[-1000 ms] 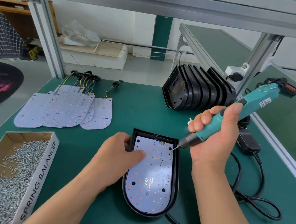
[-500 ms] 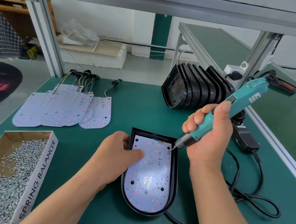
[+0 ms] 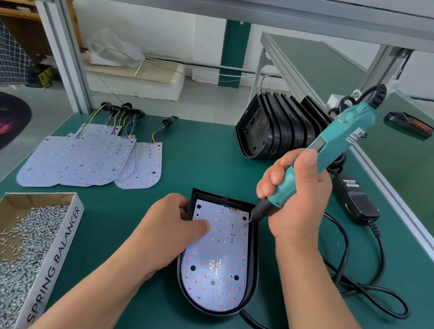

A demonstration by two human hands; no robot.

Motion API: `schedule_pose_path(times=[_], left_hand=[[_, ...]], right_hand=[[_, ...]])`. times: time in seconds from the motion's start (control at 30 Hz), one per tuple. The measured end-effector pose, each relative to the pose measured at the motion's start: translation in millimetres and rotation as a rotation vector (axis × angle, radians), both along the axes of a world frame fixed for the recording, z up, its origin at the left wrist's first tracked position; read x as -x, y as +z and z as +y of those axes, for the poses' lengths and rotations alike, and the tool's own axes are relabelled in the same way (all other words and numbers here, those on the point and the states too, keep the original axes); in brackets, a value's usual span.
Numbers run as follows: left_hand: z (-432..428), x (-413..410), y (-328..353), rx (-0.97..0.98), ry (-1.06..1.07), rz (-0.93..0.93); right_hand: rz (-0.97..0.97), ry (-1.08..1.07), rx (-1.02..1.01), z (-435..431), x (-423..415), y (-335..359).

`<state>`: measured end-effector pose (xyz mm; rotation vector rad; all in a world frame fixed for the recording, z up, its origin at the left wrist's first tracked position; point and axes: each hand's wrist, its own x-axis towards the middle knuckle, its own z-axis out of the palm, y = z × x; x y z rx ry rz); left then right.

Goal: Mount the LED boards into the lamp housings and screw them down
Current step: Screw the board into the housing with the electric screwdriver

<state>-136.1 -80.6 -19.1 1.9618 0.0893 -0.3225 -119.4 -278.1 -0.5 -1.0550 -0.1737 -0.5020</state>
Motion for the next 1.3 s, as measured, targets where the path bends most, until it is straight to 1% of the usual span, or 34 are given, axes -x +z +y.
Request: schedule_pose_path(times=[0.17,0.43,0.57,0.67,0.73,0.8,0.9,1.0,1.1,1.17,1.23,1.3], left_hand=[[0,0,0,-0.003,0.002,0.006],[-1,-2,-1,0.005,0.011,0.017],[-2,-2,-2,0.004,0.012,0.018],[-2,-3,-3,0.000,0.011,0.012],[-1,-3,-4,0.000,0.015,0.008],[-1,-4,-5,0.010,0.013,0.012],[0,-3,-5,0.014,0.004,0.005],[2,-1,-2,-0.014,-0.009,-0.012],[4,0,1,-0.044,-0.031,-0.027],[8,2,6,-0.083,-0.067,-0.042],[14,4,10,-0.150,-0.104,-0.071],[21,8,15,-0.242,-0.081,-0.135]], right_hand=[[0.027,-0.028,0.070,1,-2,-2],[0.067,-0.093,0.088,1,-7,-5],[0.052,-0.048,0.127,2,-8,-6],[0.021,0.036,0.139,2,-9,-8],[-0.001,0.107,0.099,2,-8,-4],[-0.019,0.136,0.037,-1,-9,0],[-0.028,0.126,-0.015,-5,-7,2],[-0.022,0.113,0.005,-5,-2,8],[-0.088,0.077,0.013,-9,2,16],[-0.108,0.062,-0.031,-11,5,18],[-0.049,0.065,-0.118,-10,7,15],[0.013,0.061,-0.211,-9,8,10]])
